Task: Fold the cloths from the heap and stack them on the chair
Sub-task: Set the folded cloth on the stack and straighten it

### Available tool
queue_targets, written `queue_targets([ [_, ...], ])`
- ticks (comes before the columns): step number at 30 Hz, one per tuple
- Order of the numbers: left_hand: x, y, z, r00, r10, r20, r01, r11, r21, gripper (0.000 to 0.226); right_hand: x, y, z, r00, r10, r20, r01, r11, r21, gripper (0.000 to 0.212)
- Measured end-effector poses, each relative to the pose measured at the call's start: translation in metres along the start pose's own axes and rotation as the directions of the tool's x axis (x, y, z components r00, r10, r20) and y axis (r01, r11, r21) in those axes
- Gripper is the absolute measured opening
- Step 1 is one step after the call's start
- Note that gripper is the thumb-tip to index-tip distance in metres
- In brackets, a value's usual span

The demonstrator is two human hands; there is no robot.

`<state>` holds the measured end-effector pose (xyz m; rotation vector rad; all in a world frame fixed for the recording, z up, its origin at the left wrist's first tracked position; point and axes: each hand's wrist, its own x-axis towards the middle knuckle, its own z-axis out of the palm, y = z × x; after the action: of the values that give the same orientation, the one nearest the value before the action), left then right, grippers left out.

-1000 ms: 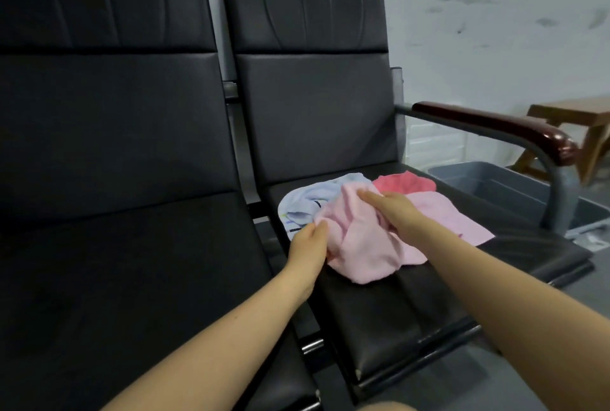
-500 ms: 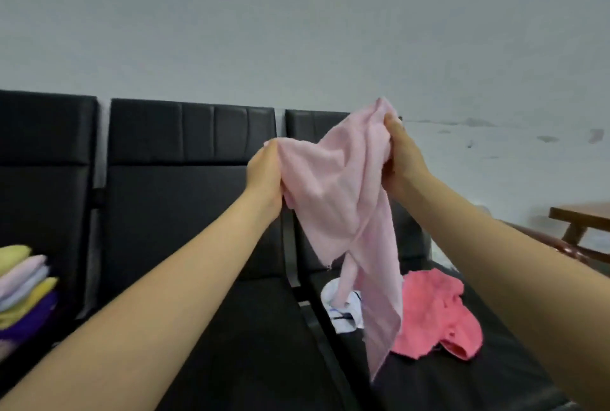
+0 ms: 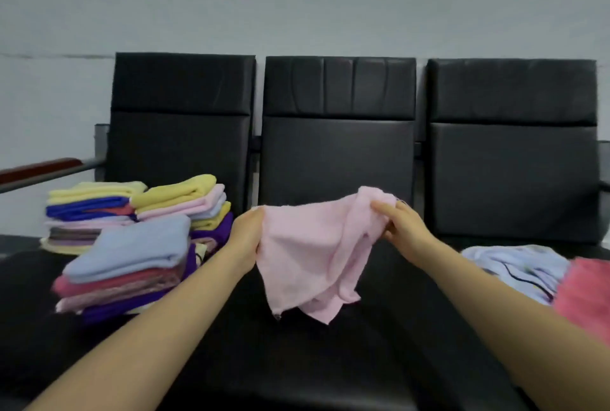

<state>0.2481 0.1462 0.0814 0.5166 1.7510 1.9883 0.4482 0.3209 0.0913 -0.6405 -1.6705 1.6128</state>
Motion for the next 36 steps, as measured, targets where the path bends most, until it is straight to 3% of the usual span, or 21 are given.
queue_targets([
  [3, 0.011, -0.063, -0.032, 0.966, -0.247, -0.076, 0.258, 0.937, 0.234, 0.043, -0.01, 0.06, -0.004, 0.977, 0.21, 0.034, -0.205, 0.973, -0.105, 0.023],
  [5, 0.009, -0.091, -0.047, 0.962, -0.263, -0.074, 0.266, 0.843, 0.468, 0.04, -0.018, 0.082, -0.01, 0.943, 0.333, 0.011, -0.326, 0.929, -0.175, 0.03],
  [7, 0.011, -0.103, -0.055, 0.996, -0.078, -0.051, 0.093, 0.739, 0.667, 0.034, -0.022, 0.092, -0.012, 0.919, 0.395, 0.01, -0.377, 0.885, -0.272, 0.036],
  [10, 0.017, -0.096, -0.052, 0.974, 0.215, -0.076, -0.092, 0.675, 0.732, 0.034, -0.02, 0.09, -0.013, 0.917, 0.396, -0.053, -0.39, 0.86, -0.33, 0.027],
  [14, 0.03, -0.08, -0.033, 0.901, 0.429, -0.073, -0.178, 0.517, 0.837, 0.049, -0.023, 0.092, -0.02, 0.873, 0.485, -0.044, -0.458, 0.788, -0.412, 0.018],
  [16, 0.036, -0.075, -0.018, 0.888, 0.459, 0.031, -0.297, 0.521, 0.8, 0.038, -0.027, 0.092, -0.026, 0.864, 0.502, -0.025, -0.468, 0.784, -0.409, 0.009],
  [18, 0.041, -0.081, 0.003, 0.93, 0.329, 0.165, -0.34, 0.598, 0.726, 0.021, -0.028, 0.089, -0.031, 0.87, 0.492, -0.012, -0.461, 0.806, -0.371, 0.007],
  [20, 0.039, -0.097, 0.023, 0.932, 0.124, 0.339, -0.341, 0.614, 0.712, 0.021, -0.024, 0.091, -0.033, 0.869, 0.494, -0.022, -0.483, 0.837, -0.257, 0.017],
  [22, 0.036, -0.112, 0.041, 0.869, 0.021, 0.494, -0.453, 0.437, 0.777, 0.033, -0.017, 0.094, -0.036, 0.856, 0.517, -0.029, -0.518, 0.855, -0.038, 0.023],
  [23, 0.034, -0.116, 0.045, 0.85, 0.022, 0.526, -0.503, 0.328, 0.8, 0.036, -0.015, 0.093, -0.035, 0.853, 0.522, -0.015, -0.52, 0.851, 0.072, 0.026],
  [24, 0.034, -0.117, 0.047, 0.849, 0.028, 0.528, -0.512, 0.29, 0.808, 0.035, -0.012, 0.091, -0.035, 0.861, 0.509, 0.0, -0.502, 0.848, 0.169, 0.026],
  [27, 0.039, -0.117, 0.046, 0.844, 0.01, 0.536, -0.479, 0.464, 0.745, 0.03, -0.009, 0.081, -0.03, 0.896, 0.445, -0.015, -0.415, 0.847, 0.332, 0.016],
  [29, 0.036, -0.108, 0.042, 0.854, 0.047, 0.519, -0.445, 0.583, 0.68, 0.027, -0.009, 0.073, -0.031, 0.916, 0.396, -0.056, -0.355, 0.87, 0.342, 0.02],
  [32, 0.033, -0.082, 0.029, 0.912, 0.164, 0.375, -0.338, 0.818, 0.465, 0.024, -0.011, 0.062, -0.044, 0.939, 0.323, -0.117, -0.25, 0.877, 0.411, 0.031],
  [36, 0.03, -0.053, 0.015, 0.941, 0.282, 0.189, -0.329, 0.894, 0.304, 0.025, -0.015, 0.051, -0.053, 0.953, 0.292, -0.077, -0.232, 0.872, 0.43, 0.019],
])
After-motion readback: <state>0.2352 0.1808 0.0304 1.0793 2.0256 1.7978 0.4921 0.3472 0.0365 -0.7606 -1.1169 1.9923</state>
